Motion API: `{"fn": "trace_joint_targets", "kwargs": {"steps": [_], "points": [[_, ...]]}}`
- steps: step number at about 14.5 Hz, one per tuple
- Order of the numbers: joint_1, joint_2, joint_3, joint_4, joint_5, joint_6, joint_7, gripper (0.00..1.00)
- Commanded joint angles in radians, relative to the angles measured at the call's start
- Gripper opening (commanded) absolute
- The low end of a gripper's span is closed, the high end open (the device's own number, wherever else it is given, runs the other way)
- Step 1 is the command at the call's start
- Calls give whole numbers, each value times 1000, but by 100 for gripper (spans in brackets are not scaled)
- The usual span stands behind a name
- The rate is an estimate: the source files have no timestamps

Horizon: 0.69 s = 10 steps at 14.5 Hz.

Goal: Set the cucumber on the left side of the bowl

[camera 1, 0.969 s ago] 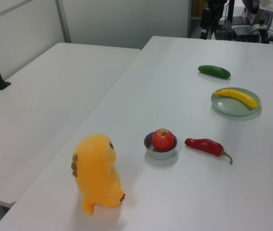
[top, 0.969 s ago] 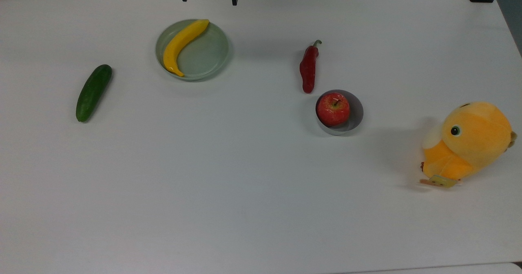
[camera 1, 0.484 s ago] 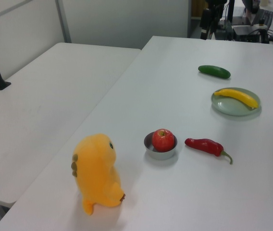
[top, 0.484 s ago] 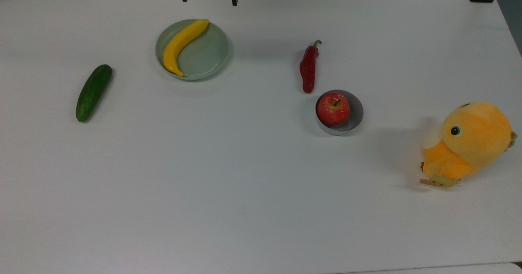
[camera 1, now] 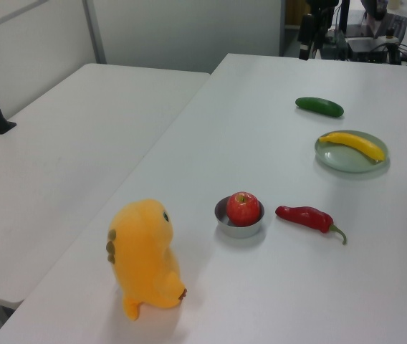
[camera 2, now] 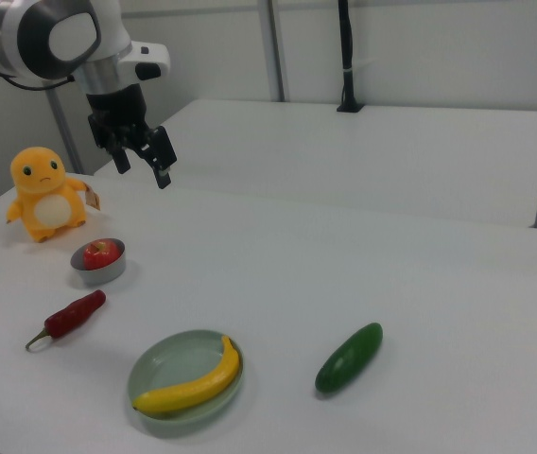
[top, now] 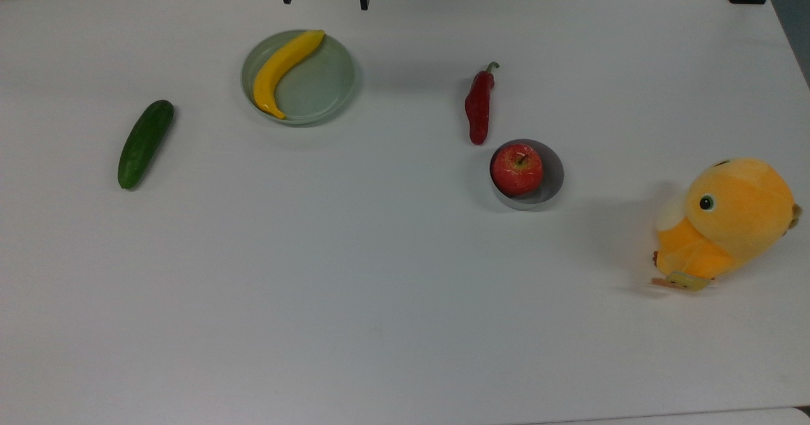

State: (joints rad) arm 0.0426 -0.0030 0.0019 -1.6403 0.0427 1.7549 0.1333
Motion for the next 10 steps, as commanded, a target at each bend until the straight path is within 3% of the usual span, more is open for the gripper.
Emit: {"fn": "trace_joint_targets", "kwargs": {"steps": [1,10], "points": [[11,-11,0,-22,22,0,2,100],[39,-2,30,-70,14,-2,-11,100]]}}
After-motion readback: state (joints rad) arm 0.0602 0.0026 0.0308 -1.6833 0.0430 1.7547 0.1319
